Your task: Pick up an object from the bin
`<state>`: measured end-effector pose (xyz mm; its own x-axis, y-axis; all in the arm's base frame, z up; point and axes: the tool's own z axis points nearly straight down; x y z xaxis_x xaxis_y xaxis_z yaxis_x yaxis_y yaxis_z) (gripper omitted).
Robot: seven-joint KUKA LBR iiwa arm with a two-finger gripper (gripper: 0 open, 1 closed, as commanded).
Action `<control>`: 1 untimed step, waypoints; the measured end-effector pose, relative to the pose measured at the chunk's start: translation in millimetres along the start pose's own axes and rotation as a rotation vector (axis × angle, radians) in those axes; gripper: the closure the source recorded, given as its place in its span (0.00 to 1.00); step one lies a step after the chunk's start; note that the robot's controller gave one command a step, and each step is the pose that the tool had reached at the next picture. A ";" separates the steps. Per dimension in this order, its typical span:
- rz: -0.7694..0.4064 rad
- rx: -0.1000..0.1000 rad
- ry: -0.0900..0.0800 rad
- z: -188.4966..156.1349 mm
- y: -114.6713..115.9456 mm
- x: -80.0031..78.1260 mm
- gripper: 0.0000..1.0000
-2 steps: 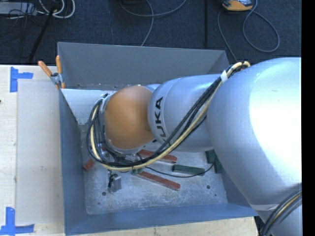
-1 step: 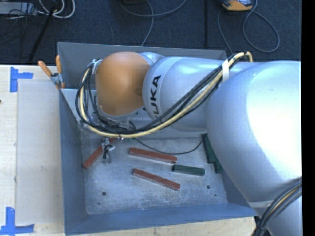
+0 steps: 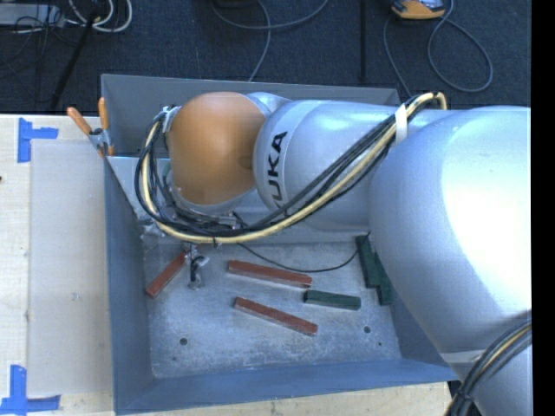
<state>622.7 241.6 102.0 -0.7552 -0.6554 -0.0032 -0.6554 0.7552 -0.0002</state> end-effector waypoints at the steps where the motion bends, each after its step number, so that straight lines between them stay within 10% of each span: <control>1: -0.043 0.000 0.004 33.4 4.9 -1.1 0.00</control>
Offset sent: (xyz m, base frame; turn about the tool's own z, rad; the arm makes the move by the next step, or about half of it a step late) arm -0.0024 0.0054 -0.0320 -0.0471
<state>620.4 246.1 68.5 -0.7260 -0.6877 0.0013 -0.6877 0.7260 -0.0004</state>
